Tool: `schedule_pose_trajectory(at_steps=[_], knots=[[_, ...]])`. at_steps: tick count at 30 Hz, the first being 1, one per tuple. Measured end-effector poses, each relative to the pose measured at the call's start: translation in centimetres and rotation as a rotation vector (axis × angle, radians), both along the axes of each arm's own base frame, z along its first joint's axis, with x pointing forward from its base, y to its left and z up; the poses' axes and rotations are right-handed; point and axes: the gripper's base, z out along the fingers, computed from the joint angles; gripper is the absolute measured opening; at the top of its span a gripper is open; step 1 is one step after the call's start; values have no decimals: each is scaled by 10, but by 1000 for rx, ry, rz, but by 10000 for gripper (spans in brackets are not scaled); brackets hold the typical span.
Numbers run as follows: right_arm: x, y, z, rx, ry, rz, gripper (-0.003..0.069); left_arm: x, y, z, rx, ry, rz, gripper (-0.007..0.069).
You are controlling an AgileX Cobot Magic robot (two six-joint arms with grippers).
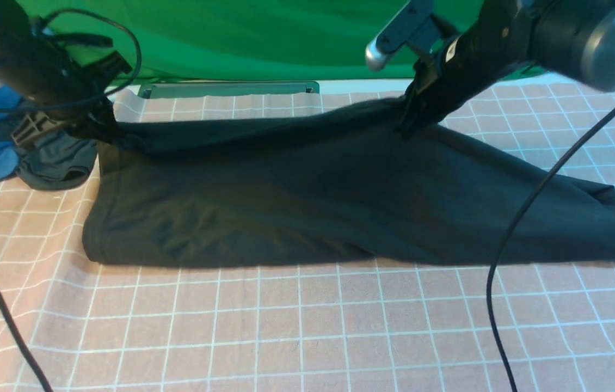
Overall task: Fold a long-sleeved shirt over a pink coffee tablecloth.
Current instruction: 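Fold the black garment in half by bringing its near edge over to the far edge, then pull the folded dark garment lengthwise by its ends to straighten it flat on the table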
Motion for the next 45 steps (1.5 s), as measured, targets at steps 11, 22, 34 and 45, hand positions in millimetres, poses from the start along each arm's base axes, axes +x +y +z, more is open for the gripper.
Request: schedule_pose_trajectory(at_steps=[11,22,34,45], knots=[[21,7,-40,32,-82,-13,75,15,2,-22,-2,-31,21,66],[28,9,-30,122,-167,-75,389,24,4,-4,23,-74,5,333],[-8,-4,23,89,40,-118,40,12,-85,-14,63,53,-430,15],[-11,-5,20,99,94,-156,38,26,-167,-70,101,-38,-568,11]])
